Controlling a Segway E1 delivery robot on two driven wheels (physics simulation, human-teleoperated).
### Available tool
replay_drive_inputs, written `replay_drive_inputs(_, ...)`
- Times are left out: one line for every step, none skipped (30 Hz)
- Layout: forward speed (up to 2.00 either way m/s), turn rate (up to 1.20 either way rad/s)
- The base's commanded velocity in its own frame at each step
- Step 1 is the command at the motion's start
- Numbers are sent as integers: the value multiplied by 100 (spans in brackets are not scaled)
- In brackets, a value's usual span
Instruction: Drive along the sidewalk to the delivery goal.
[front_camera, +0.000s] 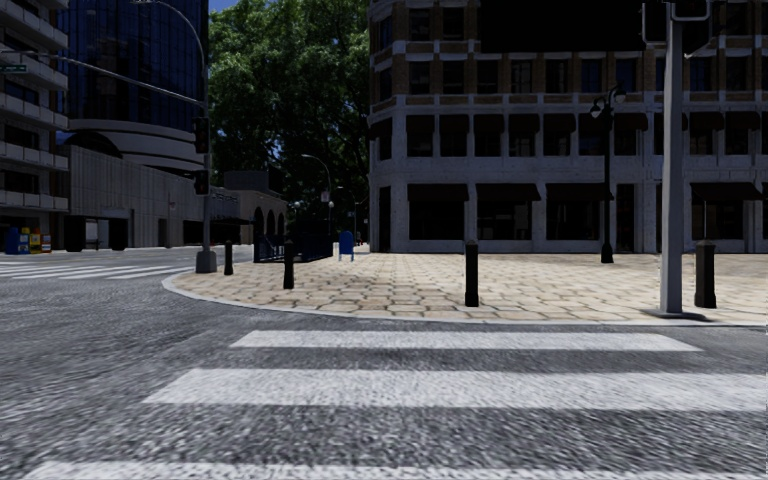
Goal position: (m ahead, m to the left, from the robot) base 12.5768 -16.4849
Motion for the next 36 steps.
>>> replay_drive_inputs(200,0)
replay_drive_inputs(200,0)
replay_drive_inputs(200,0)
replay_drive_inputs(200,0)
replay_drive_inputs(200,0)
replay_drive_inputs(200,0)
replay_drive_inputs(200,0)
replay_drive_inputs(200,0)
replay_drive_inputs(200,0)
replay_drive_inputs(200,0)
replay_drive_inputs(200,0)
replay_drive_inputs(200,0)
replay_drive_inputs(200,0)
replay_drive_inputs(200,0)
replay_drive_inputs(200,0)
replay_drive_inputs(200,0)
replay_drive_inputs(199,0)
replay_drive_inputs(190,0)
replay_drive_inputs(190,0)
replay_drive_inputs(179,0)
replay_drive_inputs(161,0)
replay_drive_inputs(161,0)
replay_drive_inputs(149,0)
replay_drive_inputs(144,0)
replay_drive_inputs(138,0)
replay_drive_inputs(138,0)
replay_drive_inputs(135,0)
replay_drive_inputs(133,0)
replay_drive_inputs(133,0)
replay_drive_inputs(133,0)
replay_drive_inputs(132,0)
replay_drive_inputs(132,0)
replay_drive_inputs(132,0)
replay_drive_inputs(132,0)
replay_drive_inputs(132,0)
replay_drive_inputs(132,0)
